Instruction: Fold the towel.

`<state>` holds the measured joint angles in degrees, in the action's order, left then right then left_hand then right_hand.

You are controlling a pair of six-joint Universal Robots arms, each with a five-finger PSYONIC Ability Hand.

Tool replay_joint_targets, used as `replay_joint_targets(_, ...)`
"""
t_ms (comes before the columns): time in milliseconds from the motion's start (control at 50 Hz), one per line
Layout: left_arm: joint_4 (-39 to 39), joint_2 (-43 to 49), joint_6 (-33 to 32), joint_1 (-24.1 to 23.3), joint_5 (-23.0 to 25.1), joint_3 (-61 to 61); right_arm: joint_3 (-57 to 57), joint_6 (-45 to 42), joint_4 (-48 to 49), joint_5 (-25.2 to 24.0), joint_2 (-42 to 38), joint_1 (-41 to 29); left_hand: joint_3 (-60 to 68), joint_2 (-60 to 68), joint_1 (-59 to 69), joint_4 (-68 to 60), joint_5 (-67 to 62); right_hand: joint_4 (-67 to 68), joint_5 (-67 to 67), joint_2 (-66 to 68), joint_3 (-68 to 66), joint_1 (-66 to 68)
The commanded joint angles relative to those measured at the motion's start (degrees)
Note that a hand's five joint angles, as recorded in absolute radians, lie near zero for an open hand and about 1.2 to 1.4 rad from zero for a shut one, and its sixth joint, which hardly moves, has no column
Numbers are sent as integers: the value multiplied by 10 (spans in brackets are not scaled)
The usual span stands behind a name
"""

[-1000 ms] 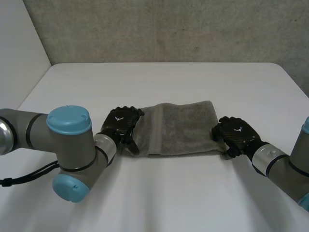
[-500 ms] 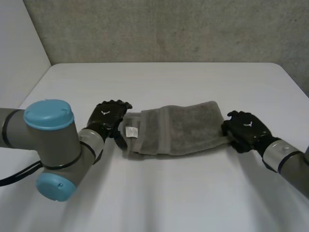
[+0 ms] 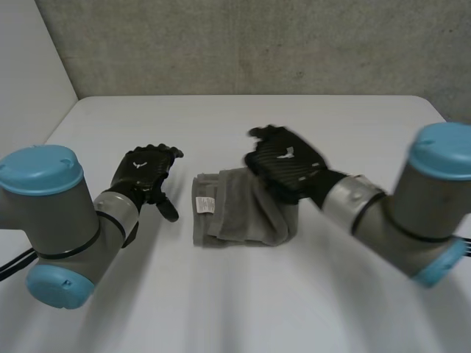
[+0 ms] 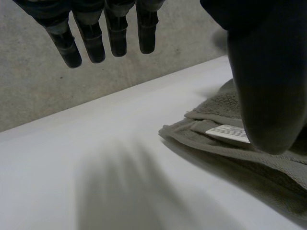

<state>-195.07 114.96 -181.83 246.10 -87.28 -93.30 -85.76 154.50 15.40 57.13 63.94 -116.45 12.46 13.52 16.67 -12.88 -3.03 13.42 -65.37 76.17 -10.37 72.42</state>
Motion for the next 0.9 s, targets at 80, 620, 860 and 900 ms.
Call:
replay_joint_targets(80, -3, -19, 2, 15, -12, -7, 102, -2, -1, 42, -119, -110, -25, -35, -67, 29, 30, -34, -46, 38, 4, 76)
replay_joint_targets(620, -7, -13, 78, 18, -11, 62, 51, 158, -21, 49, -62, -81, -25, -35, -67, 29, 30, -34, 654, -662, 4, -624)
replay_joint_targets(860, 0, 43, 113, -19, -3, 129, -7, 346, -23, 57, -3, 37, -25, -35, -67, 29, 30, -34, 654, -662, 4, -624)
replay_joint_targets(900, 5, 66, 115, -36, 9, 144, -6, 366, -20, 57, -8, 49, -25, -35, -67, 29, 30, -34, 654, -662, 4, -624)
